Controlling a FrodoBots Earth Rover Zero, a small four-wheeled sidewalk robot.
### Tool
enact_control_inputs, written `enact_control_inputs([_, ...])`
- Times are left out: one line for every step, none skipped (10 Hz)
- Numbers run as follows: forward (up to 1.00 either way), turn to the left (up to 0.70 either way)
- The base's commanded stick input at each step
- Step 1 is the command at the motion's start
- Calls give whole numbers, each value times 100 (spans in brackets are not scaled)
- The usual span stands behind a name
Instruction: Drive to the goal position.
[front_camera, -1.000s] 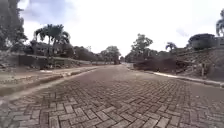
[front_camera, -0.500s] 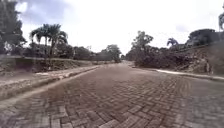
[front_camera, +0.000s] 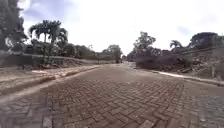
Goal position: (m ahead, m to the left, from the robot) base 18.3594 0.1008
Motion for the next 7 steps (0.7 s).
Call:
enact_control_inputs([70,0])
enact_control_inputs([70,0])
enact_control_inputs([70,0])
enact_control_inputs([70,0])
enact_control_inputs([70,0])
enact_control_inputs([70,0])
enact_control_inputs([70,0])
